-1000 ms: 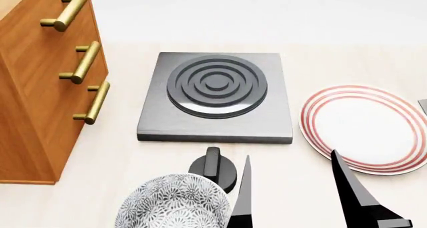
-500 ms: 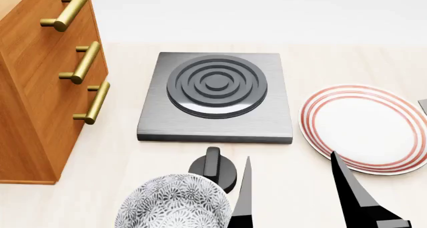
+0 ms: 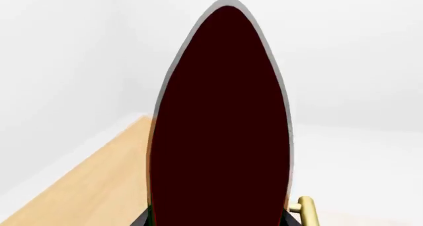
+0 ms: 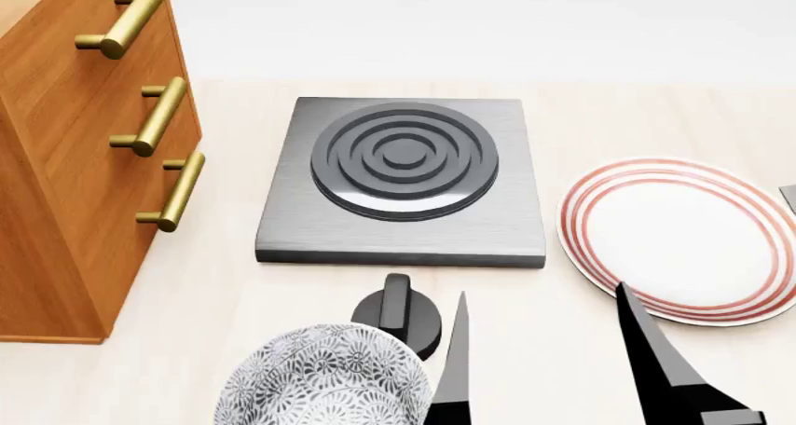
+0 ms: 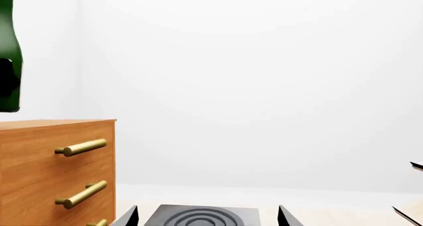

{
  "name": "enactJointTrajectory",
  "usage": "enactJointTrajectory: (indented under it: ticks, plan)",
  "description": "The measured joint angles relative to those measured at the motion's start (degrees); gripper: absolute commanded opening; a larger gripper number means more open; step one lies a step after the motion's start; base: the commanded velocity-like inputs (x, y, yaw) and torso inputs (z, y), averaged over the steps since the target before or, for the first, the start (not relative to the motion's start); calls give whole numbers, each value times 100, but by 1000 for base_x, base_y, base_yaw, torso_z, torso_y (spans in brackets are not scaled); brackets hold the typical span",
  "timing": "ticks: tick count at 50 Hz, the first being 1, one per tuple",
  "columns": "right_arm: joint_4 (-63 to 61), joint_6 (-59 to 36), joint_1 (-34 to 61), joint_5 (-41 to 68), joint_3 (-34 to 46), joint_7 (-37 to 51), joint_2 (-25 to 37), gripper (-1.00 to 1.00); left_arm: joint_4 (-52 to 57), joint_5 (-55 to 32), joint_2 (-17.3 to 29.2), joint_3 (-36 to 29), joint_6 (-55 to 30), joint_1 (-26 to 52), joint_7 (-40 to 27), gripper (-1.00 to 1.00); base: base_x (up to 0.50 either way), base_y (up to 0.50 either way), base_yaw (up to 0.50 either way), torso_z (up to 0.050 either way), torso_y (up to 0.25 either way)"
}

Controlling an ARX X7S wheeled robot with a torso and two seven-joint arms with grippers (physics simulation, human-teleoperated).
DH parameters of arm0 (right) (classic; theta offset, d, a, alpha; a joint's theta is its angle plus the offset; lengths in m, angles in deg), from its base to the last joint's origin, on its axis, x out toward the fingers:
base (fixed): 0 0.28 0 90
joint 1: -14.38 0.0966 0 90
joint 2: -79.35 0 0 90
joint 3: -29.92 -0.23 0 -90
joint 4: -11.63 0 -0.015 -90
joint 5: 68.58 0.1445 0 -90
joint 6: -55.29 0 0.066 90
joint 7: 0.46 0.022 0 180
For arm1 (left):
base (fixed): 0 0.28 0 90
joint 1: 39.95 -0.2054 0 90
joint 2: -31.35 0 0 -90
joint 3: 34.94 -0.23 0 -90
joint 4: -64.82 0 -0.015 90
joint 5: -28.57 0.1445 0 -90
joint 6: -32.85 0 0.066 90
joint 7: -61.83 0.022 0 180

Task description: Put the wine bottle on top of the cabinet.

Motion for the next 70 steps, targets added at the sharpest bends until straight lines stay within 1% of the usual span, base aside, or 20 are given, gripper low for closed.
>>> enactJointTrajectory:
  ticks: [19,37,60,61,70]
  plan:
    - [59,41,11,-34,89,18,22,100,156,-54,54,79,188,-447,-30,-100,0,0,0,1,1]
    - [102,59,28,-66,182,38,42,100,407,-54,101,254,578,-802,-124,-100,0,0,0,0,0]
    - [125,71,56,-80,266,72,69,100,592,-43,122,360,770,-1008,-197,-100,0,0,0,0,0]
    - [125,72,56,-78,266,73,70,100,589,-39,120,358,775,-1009,-198,100,0,0,0,0,0]
    - [118,79,62,-60,265,93,84,100,558,-103,108,372,822,-1000,-278,100,0,0,0,0,0]
